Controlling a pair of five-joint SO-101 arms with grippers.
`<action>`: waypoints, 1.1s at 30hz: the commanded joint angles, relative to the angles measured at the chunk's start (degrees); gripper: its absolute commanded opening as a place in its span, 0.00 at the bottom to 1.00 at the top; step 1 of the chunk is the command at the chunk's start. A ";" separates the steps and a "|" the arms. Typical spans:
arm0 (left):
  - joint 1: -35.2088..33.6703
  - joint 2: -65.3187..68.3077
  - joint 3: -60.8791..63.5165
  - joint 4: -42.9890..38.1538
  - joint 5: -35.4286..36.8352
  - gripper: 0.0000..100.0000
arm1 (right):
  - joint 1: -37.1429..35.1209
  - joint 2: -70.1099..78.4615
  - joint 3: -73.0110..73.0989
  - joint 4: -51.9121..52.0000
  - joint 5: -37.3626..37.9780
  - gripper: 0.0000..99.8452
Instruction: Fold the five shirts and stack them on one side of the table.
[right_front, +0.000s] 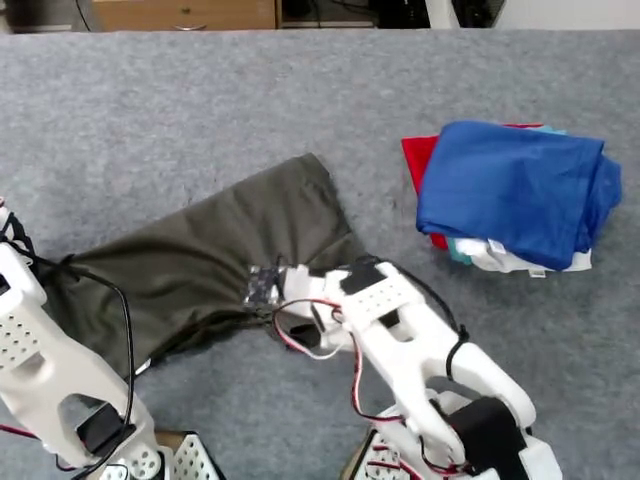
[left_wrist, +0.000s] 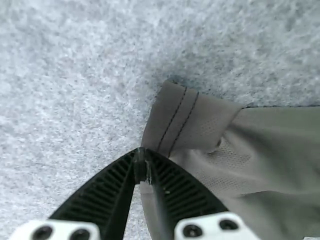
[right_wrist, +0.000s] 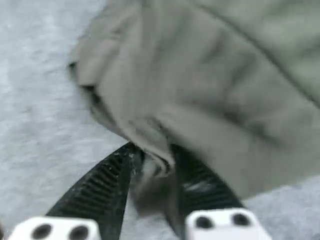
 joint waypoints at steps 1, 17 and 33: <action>-0.35 -0.48 -1.76 0.70 -0.18 0.02 | 3.74 0.40 1.54 -4.48 0.79 0.02; 0.18 -0.48 -2.11 0.70 -0.35 0.02 | 2.07 6.37 -28.97 6.95 5.19 0.00; -0.18 -0.48 -2.29 0.70 -0.44 0.02 | -4.09 36.79 -60.44 7.38 6.42 0.00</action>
